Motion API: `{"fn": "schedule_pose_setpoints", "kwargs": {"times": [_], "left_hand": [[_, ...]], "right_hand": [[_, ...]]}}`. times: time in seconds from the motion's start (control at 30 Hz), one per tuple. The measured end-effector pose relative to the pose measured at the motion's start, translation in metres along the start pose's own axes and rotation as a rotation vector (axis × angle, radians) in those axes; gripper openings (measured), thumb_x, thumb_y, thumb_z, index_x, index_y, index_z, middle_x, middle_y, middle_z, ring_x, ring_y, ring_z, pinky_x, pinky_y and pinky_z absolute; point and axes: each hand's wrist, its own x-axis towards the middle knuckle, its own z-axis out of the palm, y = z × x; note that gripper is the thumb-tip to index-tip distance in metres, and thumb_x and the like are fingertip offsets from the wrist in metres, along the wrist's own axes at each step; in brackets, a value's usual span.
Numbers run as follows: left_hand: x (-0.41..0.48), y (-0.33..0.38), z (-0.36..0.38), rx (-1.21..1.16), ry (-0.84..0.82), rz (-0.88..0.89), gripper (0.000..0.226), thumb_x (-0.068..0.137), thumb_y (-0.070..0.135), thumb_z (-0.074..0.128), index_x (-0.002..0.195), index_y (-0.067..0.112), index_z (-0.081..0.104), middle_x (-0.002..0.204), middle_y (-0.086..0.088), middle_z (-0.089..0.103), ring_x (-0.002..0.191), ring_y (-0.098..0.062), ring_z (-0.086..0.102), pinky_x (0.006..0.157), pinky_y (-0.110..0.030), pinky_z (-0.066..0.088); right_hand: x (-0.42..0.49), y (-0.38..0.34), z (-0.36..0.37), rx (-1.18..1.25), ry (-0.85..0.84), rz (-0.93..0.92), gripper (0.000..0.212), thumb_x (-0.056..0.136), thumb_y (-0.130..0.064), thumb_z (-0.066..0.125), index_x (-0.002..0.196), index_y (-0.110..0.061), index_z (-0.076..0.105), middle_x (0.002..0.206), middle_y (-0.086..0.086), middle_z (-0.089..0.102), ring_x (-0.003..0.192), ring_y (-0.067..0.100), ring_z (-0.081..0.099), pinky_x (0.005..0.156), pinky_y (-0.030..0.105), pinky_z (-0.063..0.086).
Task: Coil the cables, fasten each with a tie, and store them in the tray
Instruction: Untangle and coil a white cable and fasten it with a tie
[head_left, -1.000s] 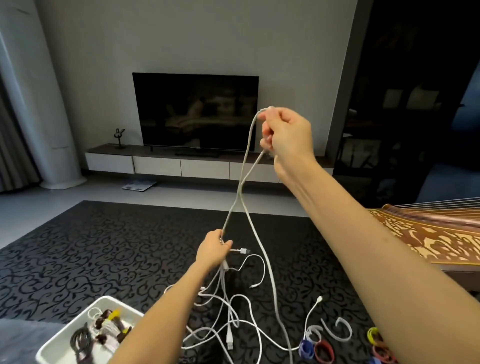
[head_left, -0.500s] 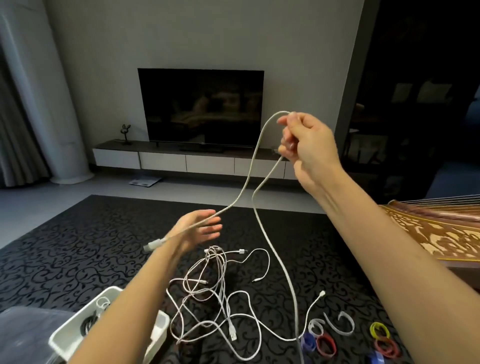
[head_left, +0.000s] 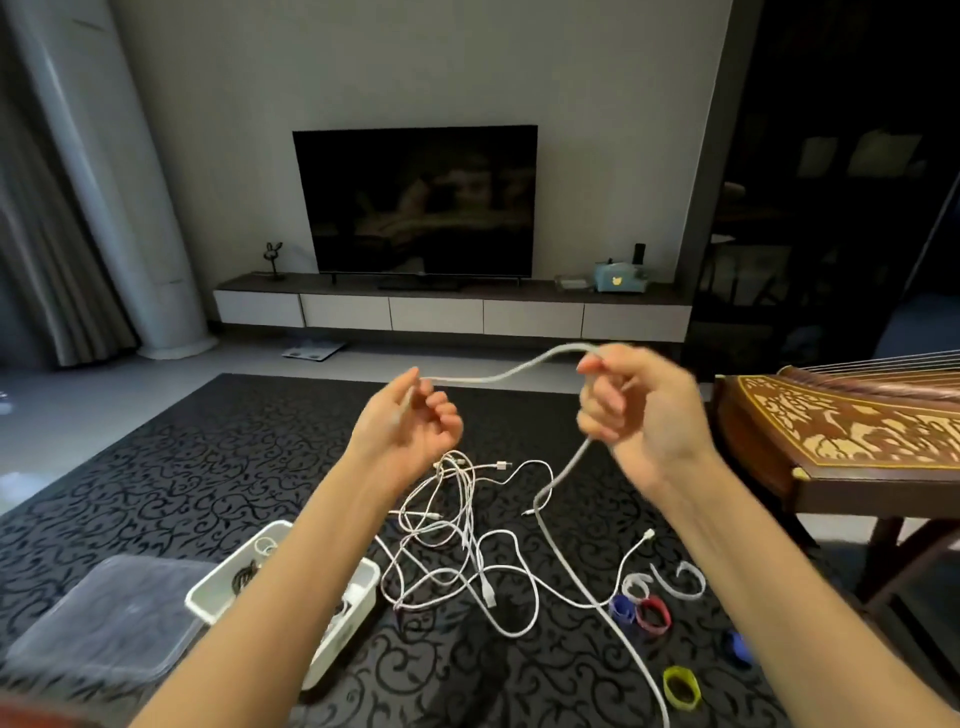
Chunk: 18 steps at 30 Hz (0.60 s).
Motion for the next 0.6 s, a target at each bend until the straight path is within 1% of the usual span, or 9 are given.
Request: {"fn": "schedule_pose_setpoints", "kwargs": {"times": [0.07, 0.13, 0.2, 0.3, 0.37, 0.4, 0.47, 0.53, 0.6], "left_hand": [[-0.001, -0.003, 0.0, -0.095, 0.001, -0.015, 0.031, 0.092, 0.02, 0.046, 0.063, 0.01, 0.038, 0.077, -0.011, 0.046, 0.08, -0.023, 0.051, 0.077, -0.039, 0.045], [-0.011, -0.011, 0.006, -0.075, -0.026, -0.105, 0.009, 0.082, 0.007, 0.046, 0.073, 0.008, 0.043, 0.099, -0.021, 0.049, 0.104, -0.038, 0.051, 0.086, -0.056, 0.042], [-0.016, -0.023, 0.006, -0.024, -0.029, -0.218, 0.015, 0.081, 0.0, 0.043, 0.092, 0.009, 0.046, 0.119, -0.029, 0.044, 0.102, -0.048, 0.05, 0.081, -0.062, 0.039], [-0.02, -0.039, 0.008, -0.026, -0.097, -0.341, 0.012, 0.096, 0.014, 0.041, 0.103, 0.006, 0.045, 0.13, -0.039, 0.041, 0.097, -0.054, 0.053, 0.081, -0.063, 0.038], [-0.024, -0.042, 0.011, -0.094, -0.209, -0.341, 0.031, 0.098, 0.026, 0.041, 0.111, -0.002, 0.046, 0.115, -0.036, 0.056, 0.094, -0.049, 0.061, 0.085, -0.068, 0.041], [-0.026, -0.041, 0.013, -0.142, -0.249, -0.338, 0.037, 0.096, 0.028, 0.043, 0.112, -0.005, 0.048, 0.101, -0.029, 0.063, 0.084, -0.042, 0.066, 0.083, -0.062, 0.049], [-0.027, -0.037, 0.019, -0.136, -0.3, -0.335, 0.037, 0.092, 0.029, 0.048, 0.102, -0.006, 0.056, 0.065, -0.008, 0.06, 0.053, -0.019, 0.063, 0.057, -0.03, 0.057], [-0.027, -0.03, 0.026, 0.001, -0.289, -0.295, 0.029, 0.093, 0.031, 0.047, 0.088, 0.004, 0.057, 0.046, 0.004, 0.039, 0.032, -0.005, 0.039, 0.035, -0.011, 0.033], [-0.026, -0.021, 0.032, 0.237, -0.227, -0.144, 0.034, 0.099, 0.033, 0.042, 0.075, 0.011, 0.05, 0.04, 0.008, 0.03, 0.028, -0.002, 0.026, 0.029, -0.011, 0.019]], "right_hand": [[-0.022, 0.021, 0.001, -0.058, -0.089, 0.031, 0.009, 0.07, -0.013, 0.055, 0.066, -0.007, 0.06, 0.042, -0.002, 0.028, 0.04, 0.01, 0.019, 0.042, 0.022, 0.014], [-0.041, 0.036, 0.003, -0.152, -0.155, 0.006, 0.009, 0.068, -0.009, 0.053, 0.067, -0.006, 0.062, 0.043, -0.001, 0.029, 0.042, 0.01, 0.019, 0.045, 0.024, 0.013], [-0.056, 0.043, 0.002, -0.261, -0.229, -0.024, 0.015, 0.069, -0.008, 0.052, 0.068, -0.009, 0.067, 0.045, -0.003, 0.034, 0.044, 0.008, 0.025, 0.045, 0.022, 0.018], [-0.068, 0.047, 0.001, -0.419, -0.368, -0.056, 0.015, 0.071, -0.004, 0.052, 0.074, -0.005, 0.067, 0.048, -0.013, 0.051, 0.047, -0.002, 0.042, 0.05, 0.008, 0.031], [-0.072, 0.052, -0.002, -0.454, -0.413, -0.021, 0.014, 0.072, -0.003, 0.052, 0.08, -0.005, 0.064, 0.051, -0.016, 0.057, 0.049, -0.006, 0.049, 0.052, 0.004, 0.035], [-0.075, 0.056, -0.005, -0.459, -0.416, 0.008, 0.013, 0.073, -0.004, 0.053, 0.081, -0.004, 0.063, 0.051, -0.017, 0.058, 0.049, -0.007, 0.049, 0.052, 0.004, 0.035], [-0.077, 0.065, -0.011, -0.479, -0.406, 0.063, 0.01, 0.076, -0.006, 0.056, 0.083, -0.003, 0.063, 0.053, -0.016, 0.059, 0.048, -0.005, 0.048, 0.051, 0.005, 0.034], [-0.08, 0.075, -0.019, -0.507, -0.381, 0.113, 0.004, 0.082, -0.005, 0.062, 0.078, -0.005, 0.065, 0.058, -0.011, 0.06, 0.051, -0.002, 0.046, 0.053, 0.01, 0.035], [-0.081, 0.086, -0.027, -0.544, -0.362, 0.157, 0.014, 0.085, -0.004, 0.065, 0.074, -0.012, 0.066, 0.062, -0.005, 0.059, 0.055, 0.005, 0.049, 0.056, 0.017, 0.04]]}}
